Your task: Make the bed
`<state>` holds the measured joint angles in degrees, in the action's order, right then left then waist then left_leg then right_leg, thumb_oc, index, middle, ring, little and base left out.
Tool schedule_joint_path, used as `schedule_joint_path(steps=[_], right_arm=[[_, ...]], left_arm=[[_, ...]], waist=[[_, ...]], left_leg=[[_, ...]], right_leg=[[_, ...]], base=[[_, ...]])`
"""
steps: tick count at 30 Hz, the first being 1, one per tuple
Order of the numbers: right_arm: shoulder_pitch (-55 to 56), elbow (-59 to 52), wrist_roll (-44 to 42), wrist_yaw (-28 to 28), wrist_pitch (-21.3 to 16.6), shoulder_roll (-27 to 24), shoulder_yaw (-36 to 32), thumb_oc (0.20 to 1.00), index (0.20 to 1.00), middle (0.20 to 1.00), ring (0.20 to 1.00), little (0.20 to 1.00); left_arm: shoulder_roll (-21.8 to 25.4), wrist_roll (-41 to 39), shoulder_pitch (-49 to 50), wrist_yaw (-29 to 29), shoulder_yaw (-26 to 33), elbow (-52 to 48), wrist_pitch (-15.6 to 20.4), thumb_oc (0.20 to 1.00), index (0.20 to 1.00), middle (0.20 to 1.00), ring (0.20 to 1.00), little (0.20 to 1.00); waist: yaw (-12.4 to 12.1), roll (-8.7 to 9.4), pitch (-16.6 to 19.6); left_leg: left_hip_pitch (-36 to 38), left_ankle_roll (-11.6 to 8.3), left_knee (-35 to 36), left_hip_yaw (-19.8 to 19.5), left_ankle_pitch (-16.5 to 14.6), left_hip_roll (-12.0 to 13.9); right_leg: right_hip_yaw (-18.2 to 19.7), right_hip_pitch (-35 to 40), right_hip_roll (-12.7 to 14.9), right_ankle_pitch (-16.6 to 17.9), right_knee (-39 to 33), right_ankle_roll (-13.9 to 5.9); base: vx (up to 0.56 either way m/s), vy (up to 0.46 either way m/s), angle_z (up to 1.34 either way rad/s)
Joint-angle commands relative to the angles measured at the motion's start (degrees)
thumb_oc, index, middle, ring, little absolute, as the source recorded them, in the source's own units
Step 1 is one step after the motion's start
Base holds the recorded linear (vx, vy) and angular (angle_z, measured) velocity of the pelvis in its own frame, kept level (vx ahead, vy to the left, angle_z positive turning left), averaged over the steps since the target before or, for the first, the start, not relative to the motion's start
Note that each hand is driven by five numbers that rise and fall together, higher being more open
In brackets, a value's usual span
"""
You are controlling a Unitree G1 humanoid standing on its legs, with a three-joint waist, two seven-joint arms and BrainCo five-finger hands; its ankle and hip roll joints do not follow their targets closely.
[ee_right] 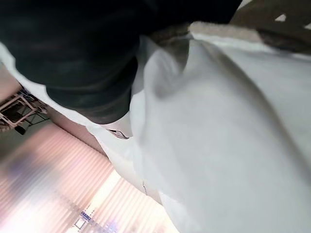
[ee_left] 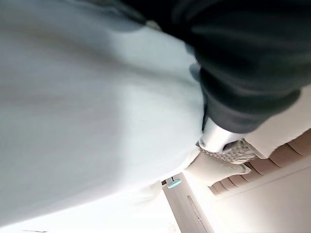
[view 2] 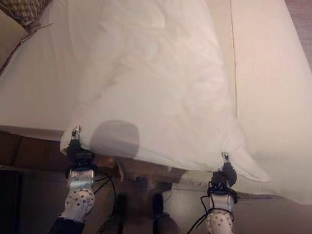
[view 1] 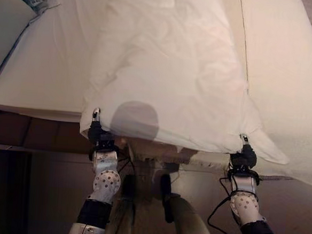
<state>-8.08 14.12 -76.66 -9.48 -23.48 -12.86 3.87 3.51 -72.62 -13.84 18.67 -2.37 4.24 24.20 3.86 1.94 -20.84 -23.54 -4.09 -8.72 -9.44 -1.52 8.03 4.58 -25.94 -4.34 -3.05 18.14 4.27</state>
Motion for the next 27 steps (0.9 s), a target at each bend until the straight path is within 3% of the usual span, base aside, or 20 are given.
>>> schedule_joint_path(steps=[1, 3, 4, 6, 7, 9, 11, 12, 13, 14, 15, 21, 26, 27], right_arm=[[2.1, -4.1, 1.8, 0.6, -3.8, -0.8, -2.0, 0.200, 0.200, 0.200, 0.200, 0.200], [2.1, -4.1, 1.8, 0.6, -3.7, -0.8, -2.0, 0.200, 0.200, 0.200, 0.200, 0.200], [2.3, -4.8, 2.4, 0.2, -3.5, -0.5, -2.3, 0.200, 0.200, 0.200, 0.200, 0.200], [1.7, -4.3, 2.8, 0.5, -2.9, 0.0, -1.6, 0.200, 0.200, 0.200, 0.200, 0.200], [1.2, -4.1, 3.1, 0.9, -2.7, 0.2, -1.0, 0.200, 0.200, 0.200, 0.200, 0.200], [1.1, -4.0, 2.9, 1.1, -2.9, 0.2, -0.6, 0.200, 0.200, 0.200, 0.200, 0.200], [1.4, -3.9, 3.3, 0.8, -3.0, 0.2, -0.3, 0.200, 0.200, 0.200, 0.200, 0.200], [1.9, -3.6, 3.2, 0.9, -3.2, 0.6, 0.0, 0.200, 0.200, 0.200, 0.200, 0.200], [1.9, -3.6, 3.2, 0.9, -3.2, 0.5, 0.0, 0.200, 0.200, 0.200, 0.200, 0.200], [2.0, -3.6, 2.6, 1.1, -3.3, 0.8, 0.3, 0.200, 0.200, 0.200, 0.200, 0.200], [3.0, -3.9, 2.6, 1.3, -3.4, 0.6, 0.5, 0.200, 0.200, 0.200, 0.200, 0.200], [2.6, -4.8, 3.0, 0.5, -3.2, -0.5, 1.3, 0.200, 0.200, 0.200, 0.200, 0.200], [3.4, -5.1, 4.5, -0.7, -2.8, -1.3, 0.9, 0.200, 0.200, 0.200, 0.200, 0.200], [3.1, -5.0, 4.6, -0.4, -2.6, -2.0, 0.7, 0.200, 0.200, 0.200, 0.200, 0.200]], left_arm=[[4.9, 4.9, 0.4, -2.0, 2.1, -5.7, 3.8, 0.200, 0.200, 0.200, 0.200, 0.200], [4.9, 4.9, 0.4, -2.1, 2.0, -5.7, 3.8, 0.200, 0.200, 0.200, 0.200, 0.200], [6.3, 5.9, -0.5, -3.2, -0.5, -4.9, 2.3, 0.200, 0.200, 0.200, 0.200, 0.200], [6.3, 5.8, 1.2, -4.1, -0.7, -4.5, 1.9, 0.200, 0.200, 0.200, 0.200, 0.200], [6.7, 5.7, 2.0, -4.2, -0.6, -4.3, 1.8, 0.200, 0.200, 0.200, 0.200, 0.200], [7.0, 6.1, 2.1, -4.1, -0.9, -4.6, 1.5, 0.200, 0.200, 0.200, 0.200, 0.200], [6.9, 6.6, 2.5, -3.5, -0.9, -5.0, 1.0, 0.200, 0.200, 0.200, 0.200, 0.200], [6.4, 6.8, 2.7, -3.0, -0.6, -5.0, 0.7, 0.200, 0.200, 0.200, 0.200, 0.200], [6.4, 6.8, 2.7, -2.9, -0.6, -5.0, 0.7, 0.200, 0.200, 0.200, 0.200, 0.200], [6.3, 6.9, 3.0, -2.9, -0.4, -5.0, 0.4, 0.200, 0.200, 0.200, 0.200, 0.200], [6.2, 7.6, 3.5, -2.9, -0.3, -5.5, 0.1, 0.200, 0.200, 0.200, 0.200, 0.200], [4.6, 5.4, 4.0, -1.8, -0.8, -4.9, 0.5, 0.200, 0.200, 0.200, 0.200, 0.200], [4.2, 5.1, 4.6, -1.8, -1.2, -4.7, -0.1, 0.200, 0.200, 0.200, 0.200, 0.200], [3.9, 5.3, 4.5, -2.3, -1.3, -5.0, 0.1, 0.200, 0.200, 0.200, 0.200, 0.200]], waist=[[-0.5, -1.57, 4.4], [-0.4, -1.50, 4.4], [0.4, -1.34, 4.1], [-0.5, -1.76, 4.2], [-0.9, -1.99, 4.3], [-0.1, -2.47, 4.7], [0.5, -2.47, 4.5], [0.7, -2.04, 4.5], [0.7, -2.01, 4.4], [0.6, -1.83, 4.6], [1.0, -1.76, 4.7], [0.2, -3.08, 5.0], [0.5, -3.92, 5.2], [0.2, -3.86, 4.3]], left_leg=[[-0.7, -0.55, 5.4, -0.4, 8.8, -1.5], [-0.9, -0.42, 5.0, -0.5, 8.6, -1.7], [-3.1, 0.35, -3.4, 3.2, 3.6, -7.1], [-2.7, 2.24, -5.6, 5.9, 0.8, -9.2], [-1.9, 2.73, -4.4, 7.2, 0.8, -9.2], [-1.1, 2.99, -1.9, 8.0, 1.7, -10.3], [0.7, 3.25, 1.0, 9.0, 2.9, -11.4], [1.6, 3.13, 3.6, 9.9, 4.2, -12.8], [1.9, 3.12, 3.9, 9.9, 4.3, -12.8], [2.4, 3.22, 5.5, 10.0, 4.9, -13.2], [3.1, 3.20, 7.1, 9.9, 5.9, -13.8], [2.2, 4.20, 8.0, 11.3, 6.3, -13.0], [2.2, 3.82, 6.1, 11.3, 6.0, -12.7], [1.7, 3.53, 2.7, 10.0, 5.3, -13.7]], right_leg=[[8.6, 2.0, 10.5, 4.1, -5.7, -11.68], [8.6, 2.2, 10.7, 4.3, -6.1, -11.81], [8.3, 3.8, 17.3, 11.3, -11.1, -13.57], [4.4, 4.3, 21.9, 17.8, -15.9, -13.05], [2.4, 4.2, 20.5, 15.4, -16.4, -12.11], [3.4, 3.3, 16.0, 11.7, -14.7, -11.27], [2.2, 2.9, 9.9, 7.4, -12.3, -10.00], [0.5, 2.5, 4.8, 5.3, -10.6, -8.88], [0.6, 2.6, 4.8, 5.1, -10.4, -8.85], [-0.4, 3.0, 3.3, 4.6, -10.5, -8.32], [1.3, 3.1, 1.3, 4.7, -10.8, -7.65], [4.2, 2.6, 1.5, 6.8, -12.4, -9.00], [3.5, 3.2, 1.7, 6.1, -12.3, -8.53], [2.9, 3.1, 1.5, 5.2, -10.4, -8.06]], base=[[0.02, 0.657, 0.02], [0.02, 0.363, -0.10], [0.10, 0.749, -0.32], [0.14, 0.857, -0.15], [0.07, 0.592, -0.25], [0.01, 0.446, -0.67], [-0.01, 0.354, -0.22], [-0.02, 0.221, 0.06], [-0.02, 0.195, 0.10], [0.00, 0.107, -0.05], [0.00, 0.109, -0.15], [-0.04, -0.044, -0.10], [0.00, -0.128, -0.05], [-0.04, -0.072, 0.08]])
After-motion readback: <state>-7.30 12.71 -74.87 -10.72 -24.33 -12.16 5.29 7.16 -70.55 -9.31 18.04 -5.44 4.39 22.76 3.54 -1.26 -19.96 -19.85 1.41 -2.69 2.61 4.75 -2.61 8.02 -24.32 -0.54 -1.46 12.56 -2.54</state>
